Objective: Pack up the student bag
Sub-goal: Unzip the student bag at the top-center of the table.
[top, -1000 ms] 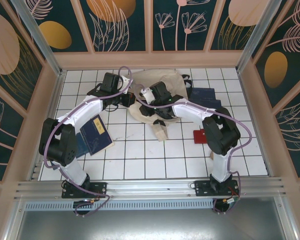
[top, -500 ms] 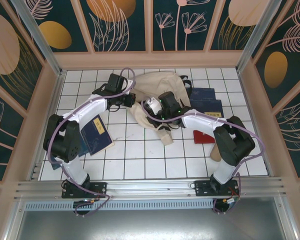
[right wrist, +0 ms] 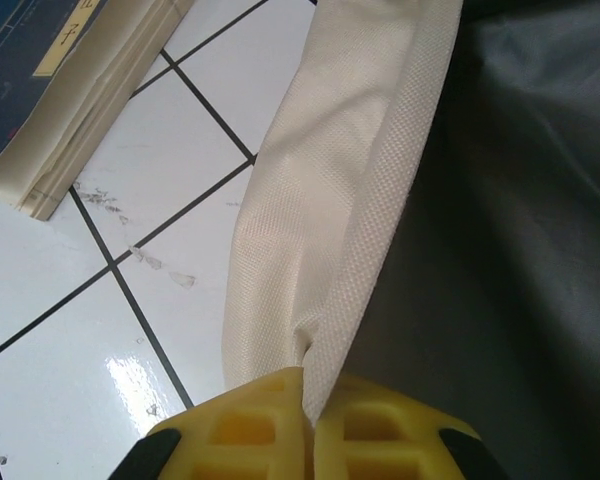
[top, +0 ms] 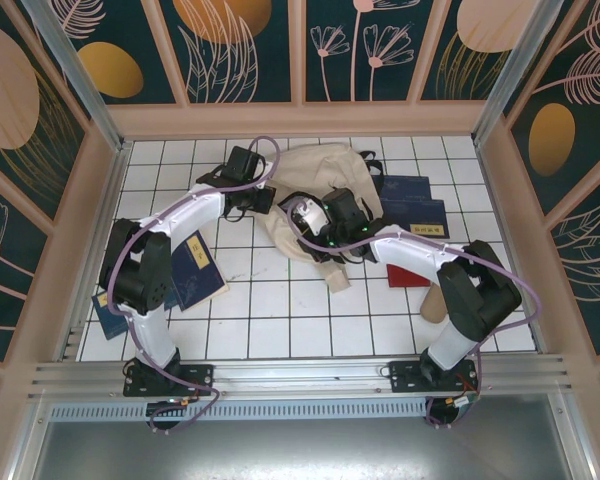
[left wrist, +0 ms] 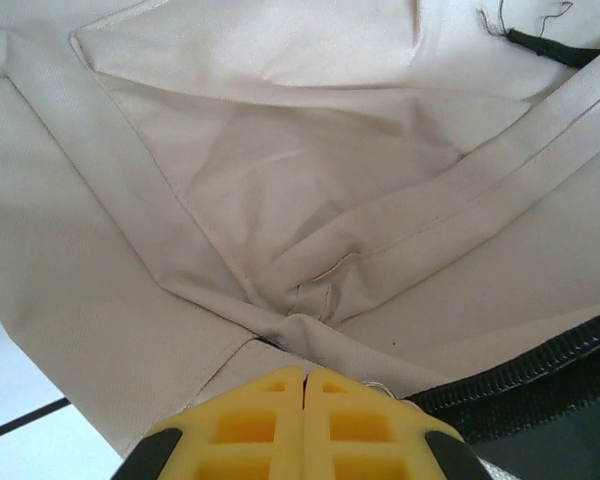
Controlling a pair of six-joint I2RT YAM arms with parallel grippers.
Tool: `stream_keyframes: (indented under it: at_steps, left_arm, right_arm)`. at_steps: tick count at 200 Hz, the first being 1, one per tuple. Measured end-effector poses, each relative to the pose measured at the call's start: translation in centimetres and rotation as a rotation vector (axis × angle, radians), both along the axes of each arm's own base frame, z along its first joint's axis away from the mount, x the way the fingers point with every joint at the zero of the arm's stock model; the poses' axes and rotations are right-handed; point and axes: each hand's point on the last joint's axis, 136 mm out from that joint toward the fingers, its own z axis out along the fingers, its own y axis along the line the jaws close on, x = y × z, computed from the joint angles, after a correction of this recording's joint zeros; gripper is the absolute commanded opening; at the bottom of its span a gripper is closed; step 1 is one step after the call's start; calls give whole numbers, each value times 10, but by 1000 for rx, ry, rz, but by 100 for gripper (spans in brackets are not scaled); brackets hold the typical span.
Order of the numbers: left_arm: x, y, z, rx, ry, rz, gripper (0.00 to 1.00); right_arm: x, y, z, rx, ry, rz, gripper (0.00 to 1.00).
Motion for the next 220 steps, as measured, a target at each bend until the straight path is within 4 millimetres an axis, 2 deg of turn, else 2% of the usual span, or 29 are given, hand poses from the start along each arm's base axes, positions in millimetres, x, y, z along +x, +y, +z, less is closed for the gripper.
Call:
stream_keyframes:
  at_steps: [11,24,44,60,76,107,124,135,155,181,200,220]
  left_arm:
    - [0,0,-1,3,2,1,0]
    - [8,9,-1,32,-19,37,0]
    - [22,29,1,71,-58,105,0]
    - [31,42,5,97,-88,152,0]
    - [37,52,8,118,-108,188,0]
    - [48,62,21,117,-140,257,51]
    - [51,66,29,97,-152,304,71]
    - [51,72,34,74,-153,350,78]
    - [38,88,48,26,-160,428,84]
    - [3,133,70,-58,-175,575,90]
    - [-27,173,74,-111,-179,702,95]
    - [-57,207,57,-133,-145,818,98]
  right_arm:
    - [0,0,0,2,2,-1,15]
    - [-6,0,-2,3,38,-1,38]
    - [-13,3,-4,14,90,-12,55]
    - [-13,5,0,34,117,-31,61]
    - [-13,6,10,66,137,-65,61]
    - [0,-7,56,156,90,-214,61]
    - [9,-18,79,202,60,-298,61]
    - [15,-24,88,219,47,-345,61]
    - [19,-28,90,216,50,-391,62]
    - [17,-23,84,202,95,-396,64]
    - [12,-2,81,215,149,-363,63]
    - [2,36,76,230,225,-309,62]
